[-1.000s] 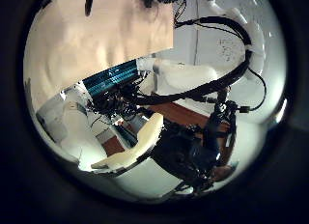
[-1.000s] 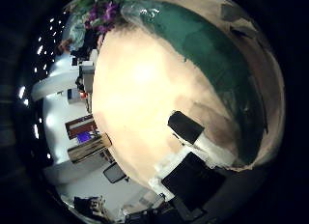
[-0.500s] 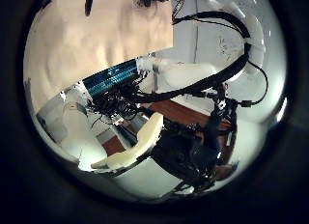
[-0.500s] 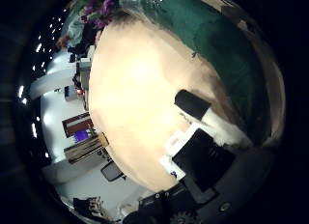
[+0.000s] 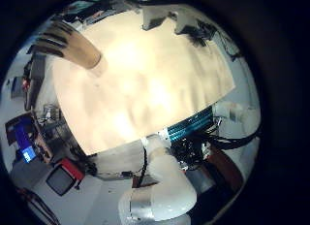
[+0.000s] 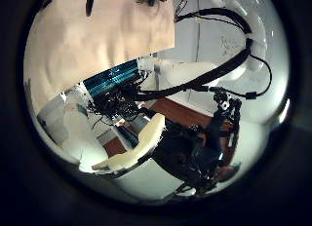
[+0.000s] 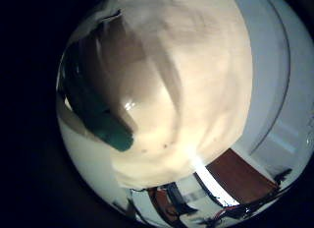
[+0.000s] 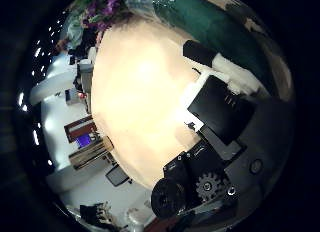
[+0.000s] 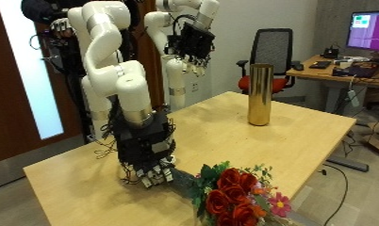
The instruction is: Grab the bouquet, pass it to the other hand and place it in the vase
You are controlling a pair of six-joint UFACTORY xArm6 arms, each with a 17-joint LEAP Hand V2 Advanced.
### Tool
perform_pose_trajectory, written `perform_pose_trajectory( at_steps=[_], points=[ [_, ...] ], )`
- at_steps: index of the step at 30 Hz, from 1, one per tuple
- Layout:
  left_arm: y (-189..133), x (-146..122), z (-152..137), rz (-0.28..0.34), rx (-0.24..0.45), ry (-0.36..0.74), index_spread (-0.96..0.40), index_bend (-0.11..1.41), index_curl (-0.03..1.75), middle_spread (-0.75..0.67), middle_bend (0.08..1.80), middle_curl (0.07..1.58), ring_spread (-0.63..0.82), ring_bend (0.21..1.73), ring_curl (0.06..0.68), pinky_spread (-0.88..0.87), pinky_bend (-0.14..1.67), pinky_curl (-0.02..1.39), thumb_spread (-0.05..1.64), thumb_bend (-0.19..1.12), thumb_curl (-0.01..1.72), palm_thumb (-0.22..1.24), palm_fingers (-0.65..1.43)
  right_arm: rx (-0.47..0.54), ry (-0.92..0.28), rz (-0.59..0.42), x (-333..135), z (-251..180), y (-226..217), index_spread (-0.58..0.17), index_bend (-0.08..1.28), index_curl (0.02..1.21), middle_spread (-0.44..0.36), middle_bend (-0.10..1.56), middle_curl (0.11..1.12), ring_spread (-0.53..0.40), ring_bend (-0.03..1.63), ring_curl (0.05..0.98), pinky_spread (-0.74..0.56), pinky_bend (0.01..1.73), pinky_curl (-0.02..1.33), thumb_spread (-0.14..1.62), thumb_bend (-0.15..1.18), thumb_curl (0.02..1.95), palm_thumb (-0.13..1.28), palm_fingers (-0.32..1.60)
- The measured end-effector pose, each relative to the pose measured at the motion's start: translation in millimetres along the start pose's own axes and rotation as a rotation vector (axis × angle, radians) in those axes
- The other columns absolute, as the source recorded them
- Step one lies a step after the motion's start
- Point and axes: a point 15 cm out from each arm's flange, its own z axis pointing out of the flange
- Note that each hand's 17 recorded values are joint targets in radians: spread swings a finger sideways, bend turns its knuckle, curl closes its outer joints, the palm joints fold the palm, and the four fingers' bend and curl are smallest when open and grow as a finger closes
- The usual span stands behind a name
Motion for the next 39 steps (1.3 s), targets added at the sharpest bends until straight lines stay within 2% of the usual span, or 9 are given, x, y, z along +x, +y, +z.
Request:
perform_pose_trajectory(
  at_steps=[4,7,14,19,31,34,35,37,39],
  points=[
    [0,0,0,0.001,0.002,0.0,-0.09,0.2,0.41,0.37,0.18,0.27,0.56,0.36,0.217,0.6,0.18,0.24,0.92,-0.03,0.3,0.34,0.12,0.016,-0.008,0.007,2,-9,-1,-0.395,0.66,0.71,-0.218,0.99,0.68,-0.257,1.22,0.455,-0.45,1.23,0.28,0.79,-0.02,0.53,0.91,1.37],
    [0,0,0,0.001,0.0,0.0,-0.09,0.2,0.41,0.37,0.18,0.27,0.56,0.36,0.217,0.6,0.18,0.24,0.92,-0.03,0.3,0.34,0.12,0.037,-0.015,0.013,6,-20,-3,-0.377,0.84,0.82,-0.204,1.13,0.73,-0.23,1.32,0.512,-0.35,1.35,0.37,0.8,0.0,0.56,1.0,1.28],
    [-2,-2,1,-0.002,0.009,0.004,-0.08,0.2,0.41,0.37,0.18,0.27,0.56,0.36,0.217,0.6,0.18,0.24,0.92,-0.03,0.3,0.34,0.12,0.148,-0.043,0.001,24,-74,-8,-0.335,0.96,0.94,-0.165,1.29,0.78,-0.209,1.42,0.589,-0.23,1.49,0.49,0.74,0.02,0.67,1.19,1.14],
    [-5,-2,2,-0.004,0.015,0.008,-0.08,0.2,0.41,0.37,0.18,0.27,0.56,0.36,0.218,0.6,0.18,0.24,0.92,-0.03,0.3,0.34,0.12,0.211,-0.069,-0.046,30,-112,4,-0.315,1.0,0.98,-0.147,1.33,0.78,-0.203,1.43,0.618,-0.21,1.47,0.54,0.6,-0.01,0.75,1.23,1.11],
    [-4,1,-1,-0.004,0.011,0.017,-0.07,0.21,0.42,0.36,0.18,0.27,0.54,0.36,0.22,0.59,0.18,0.24,0.93,-0.03,0.3,0.34,0.14,0.176,-0.173,-0.116,18,-137,50,-0.29,1.01,1.03,-0.134,1.36,0.76,-0.202,1.42,0.653,-0.2,1.39,0.65,0.37,-0.02,0.88,1.2,1.11],
    [-3,1,-1,0.001,0.014,0.019,-0.07,0.21,0.42,0.36,0.18,0.27,0.55,0.36,0.219,0.59,0.18,0.24,0.93,-0.03,0.3,0.34,0.14,0.17,-0.172,-0.106,21,-134,51,-0.29,1.02,1.03,-0.132,1.36,0.75,-0.201,1.42,0.653,-0.2,1.39,0.67,0.47,-0.04,0.87,1.12,1.12],
    [-4,3,-2,0.002,0.016,0.022,-0.07,0.21,0.42,0.36,0.18,0.27,0.55,0.35,0.219,0.59,0.18,0.24,0.93,-0.03,0.3,0.34,0.14,0.167,-0.171,-0.102,23,-133,51,-0.292,0.99,1.02,-0.137,1.34,0.74,-0.203,1.41,0.642,-0.22,1.37,0.67,0.59,-0.09,0.83,0.95,1.12],
    [-4,5,0,0.01,0.014,0.027,-0.08,0.21,0.42,0.36,0.18,0.27,0.55,0.35,0.218,0.59,0.18,0.24,0.93,-0.03,0.3,0.34,0.14,0.159,-0.167,-0.08,33,-126,50,-0.305,0.83,0.96,-0.148,1.23,0.69,-0.212,1.35,0.598,-0.33,1.27,0.61,0.81,-0.06,0.73,0.77,1.08],
    [-4,4,0,0.01,0.018,0.028,-0.08,0.22,0.42,0.36,0.18,0.27,0.54,0.35,0.219,0.59,0.18,0.24,0.93,-0.03,0.3,0.34,0.14,0.14,-0.164,-0.068,39,-118,52,-0.316,0.72,0.93,-0.154,1.15,0.65,-0.225,1.29,0.565,-0.42,1.21,0.57,0.9,-0.05,0.68,0.72,1.04]
  ],
)
